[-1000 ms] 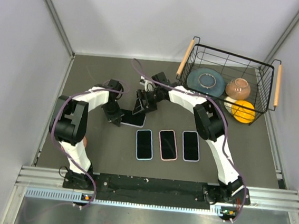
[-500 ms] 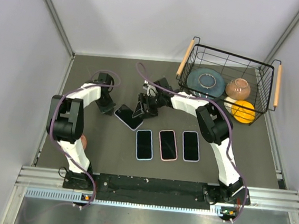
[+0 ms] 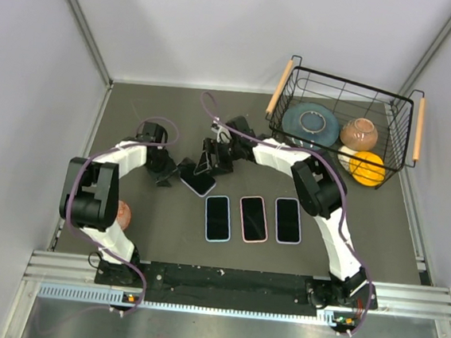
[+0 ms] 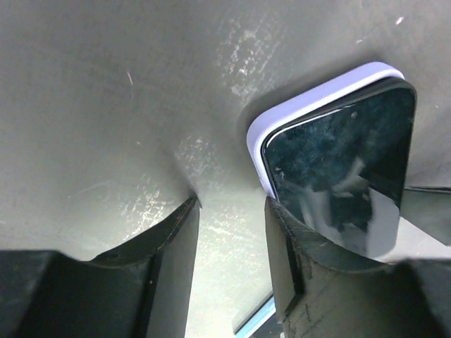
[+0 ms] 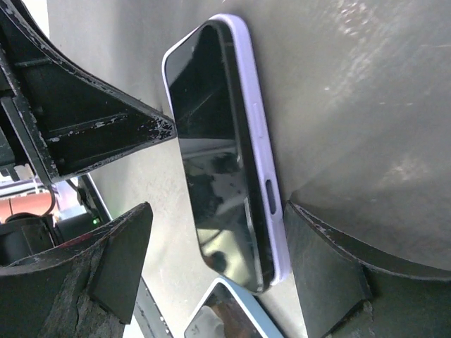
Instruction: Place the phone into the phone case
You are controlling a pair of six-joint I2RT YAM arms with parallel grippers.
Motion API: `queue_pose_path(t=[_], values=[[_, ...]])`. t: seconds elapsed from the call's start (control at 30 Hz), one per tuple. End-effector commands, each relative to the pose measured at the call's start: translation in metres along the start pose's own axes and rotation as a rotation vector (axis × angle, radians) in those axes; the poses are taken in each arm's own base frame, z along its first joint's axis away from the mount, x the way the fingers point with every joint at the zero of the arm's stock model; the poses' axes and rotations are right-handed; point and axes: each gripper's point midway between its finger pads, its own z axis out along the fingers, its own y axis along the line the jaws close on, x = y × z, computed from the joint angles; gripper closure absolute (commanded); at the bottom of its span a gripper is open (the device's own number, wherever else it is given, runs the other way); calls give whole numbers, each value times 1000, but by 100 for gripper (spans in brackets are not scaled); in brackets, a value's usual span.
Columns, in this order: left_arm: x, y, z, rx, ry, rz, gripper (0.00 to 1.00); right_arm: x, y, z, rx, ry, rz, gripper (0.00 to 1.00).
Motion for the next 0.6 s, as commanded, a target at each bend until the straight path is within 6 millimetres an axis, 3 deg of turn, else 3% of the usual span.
queue_pose_path(t=[0.0,0.3,0.57], values=[[-6,-30,-11,175,-55,-8,50,21,5,11,7,43,17,24],[14,-16,3,148,24,20,51,14,24,8,-18,22,23,24],[25,-9,16,134,81,21,74,14,37,11,-100,36,72,24]])
